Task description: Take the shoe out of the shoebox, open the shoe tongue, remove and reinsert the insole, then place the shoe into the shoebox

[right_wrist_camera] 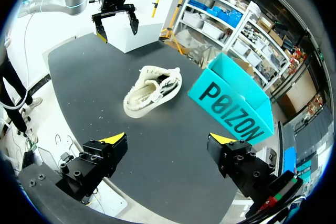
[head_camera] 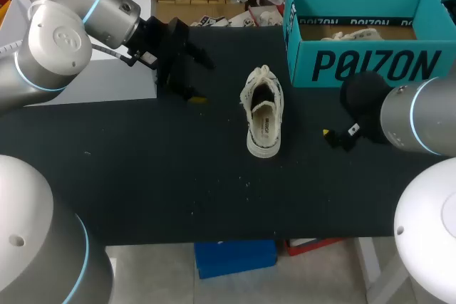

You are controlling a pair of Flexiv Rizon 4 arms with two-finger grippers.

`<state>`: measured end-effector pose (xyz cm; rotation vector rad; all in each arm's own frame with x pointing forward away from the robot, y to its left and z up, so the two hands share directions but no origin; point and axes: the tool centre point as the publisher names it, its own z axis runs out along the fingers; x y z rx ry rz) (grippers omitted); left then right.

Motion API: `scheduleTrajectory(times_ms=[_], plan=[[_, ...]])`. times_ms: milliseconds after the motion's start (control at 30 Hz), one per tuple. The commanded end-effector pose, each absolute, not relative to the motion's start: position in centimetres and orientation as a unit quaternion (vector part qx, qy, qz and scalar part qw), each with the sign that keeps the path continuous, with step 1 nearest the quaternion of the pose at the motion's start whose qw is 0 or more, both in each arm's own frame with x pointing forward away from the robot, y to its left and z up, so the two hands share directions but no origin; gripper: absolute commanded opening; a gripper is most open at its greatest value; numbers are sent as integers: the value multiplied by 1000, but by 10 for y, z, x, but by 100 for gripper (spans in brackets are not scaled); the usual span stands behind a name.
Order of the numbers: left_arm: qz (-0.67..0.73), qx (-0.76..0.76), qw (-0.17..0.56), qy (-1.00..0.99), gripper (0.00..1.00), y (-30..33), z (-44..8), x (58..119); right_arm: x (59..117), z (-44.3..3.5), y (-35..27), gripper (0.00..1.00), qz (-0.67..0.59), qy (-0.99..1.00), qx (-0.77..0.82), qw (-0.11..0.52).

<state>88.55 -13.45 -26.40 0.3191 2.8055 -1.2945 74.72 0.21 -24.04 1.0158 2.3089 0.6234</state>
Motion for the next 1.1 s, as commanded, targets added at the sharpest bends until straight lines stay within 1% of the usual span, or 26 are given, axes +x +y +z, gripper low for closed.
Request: scheduleTrajectory(times_ms=[33,400,500,733,933,1100], plan=[[-415,103,19,904,100,-135,-264,885,747,-242,2,100,232,856,377,269],[-415,103,19,904,100,-135,-264,885,747,-242,2,100,232,856,377,269],[-397,126,20,909,100,-135,-269,892,747,-242,2,100,232,856,377,269],[-383,128,14,915,100,-145,-270,899,747,-242,2,100,232,856,377,269],[-365,118,-14,923,100,-148,-274,897,747,-242,2,100,232,856,377,269],[-365,118,-14,923,100,-148,-274,897,767,-239,9,100,192,872,366,264]])
